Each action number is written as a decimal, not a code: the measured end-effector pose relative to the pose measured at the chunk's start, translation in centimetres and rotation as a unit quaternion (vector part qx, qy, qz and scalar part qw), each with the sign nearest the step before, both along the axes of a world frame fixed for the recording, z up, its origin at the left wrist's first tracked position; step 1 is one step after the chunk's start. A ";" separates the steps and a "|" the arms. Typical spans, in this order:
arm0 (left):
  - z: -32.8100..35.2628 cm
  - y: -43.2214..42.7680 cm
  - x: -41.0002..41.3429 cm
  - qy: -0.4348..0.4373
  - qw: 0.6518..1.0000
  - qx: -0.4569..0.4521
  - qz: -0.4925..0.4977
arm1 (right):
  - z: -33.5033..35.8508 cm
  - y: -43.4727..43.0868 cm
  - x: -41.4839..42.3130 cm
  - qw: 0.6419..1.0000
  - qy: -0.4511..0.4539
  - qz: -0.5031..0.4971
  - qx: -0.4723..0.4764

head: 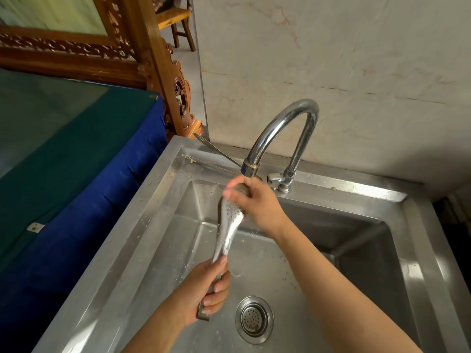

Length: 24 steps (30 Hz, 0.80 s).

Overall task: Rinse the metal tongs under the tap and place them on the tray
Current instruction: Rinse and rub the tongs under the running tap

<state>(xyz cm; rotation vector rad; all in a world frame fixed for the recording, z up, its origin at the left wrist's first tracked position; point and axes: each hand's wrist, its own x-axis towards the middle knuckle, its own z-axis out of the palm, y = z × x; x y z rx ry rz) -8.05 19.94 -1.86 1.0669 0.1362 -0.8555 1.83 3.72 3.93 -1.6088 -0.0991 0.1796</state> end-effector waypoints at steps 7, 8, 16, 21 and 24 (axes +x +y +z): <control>0.6 -1.0 0.1 -0.005 1.000 0.029 -0.009 | 0.3 0.0 -0.9 0.992 0.023 -0.119 -0.040; 0.6 -0.9 0.2 0.002 1.000 0.019 0.000 | 0.4 -0.2 -1.3 0.997 0.011 -0.055 -0.052; 1.0 -0.8 -0.1 0.002 0.999 -0.052 -0.015 | 1.1 -0.4 -0.4 0.995 0.016 -0.073 -0.068; 1.1 -1.3 0.0 -0.043 0.997 0.056 -0.003 | 0.7 -0.1 -0.2 0.977 0.037 -0.143 -0.151; 0.4 -1.2 0.1 -0.104 0.979 0.168 0.057 | 0.6 -0.3 -0.2 0.958 0.020 -0.075 -0.277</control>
